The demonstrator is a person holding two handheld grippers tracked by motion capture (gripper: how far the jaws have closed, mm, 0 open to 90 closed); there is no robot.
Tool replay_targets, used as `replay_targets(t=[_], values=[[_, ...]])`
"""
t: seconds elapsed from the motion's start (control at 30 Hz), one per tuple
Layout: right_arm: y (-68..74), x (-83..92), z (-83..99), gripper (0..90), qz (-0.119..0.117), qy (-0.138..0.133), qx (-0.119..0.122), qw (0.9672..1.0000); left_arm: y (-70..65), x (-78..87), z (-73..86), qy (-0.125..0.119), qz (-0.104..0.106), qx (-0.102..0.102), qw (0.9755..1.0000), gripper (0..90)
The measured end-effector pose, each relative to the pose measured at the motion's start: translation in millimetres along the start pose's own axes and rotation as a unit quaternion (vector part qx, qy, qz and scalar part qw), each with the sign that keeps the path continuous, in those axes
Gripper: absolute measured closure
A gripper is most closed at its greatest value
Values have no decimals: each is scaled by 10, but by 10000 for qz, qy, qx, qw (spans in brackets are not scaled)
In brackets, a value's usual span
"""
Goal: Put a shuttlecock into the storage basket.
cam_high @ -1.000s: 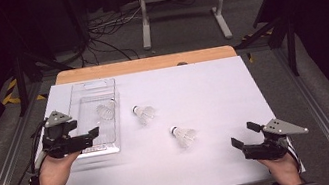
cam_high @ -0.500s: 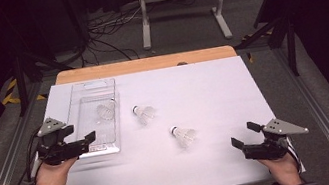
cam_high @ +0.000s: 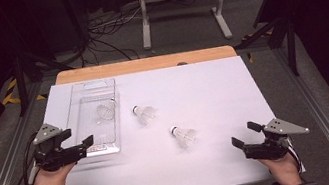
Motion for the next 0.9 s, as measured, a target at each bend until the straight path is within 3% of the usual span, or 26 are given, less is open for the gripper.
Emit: replay_targets(t=[0.9], values=[[7, -2, 0, 122, 65, 21, 61, 10000, 43, 23, 345, -388, 2, 154, 9991, 181]])
Point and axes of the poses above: each handheld gripper's, and its own axes: x roughly backward along the jaws, z roughly out of its underside, y roughly to its left, the point moved 1 cm from there along -x, roughly forward along the jaws, and after that the axes turned 12 degrees about y, right-handed, at the moved point
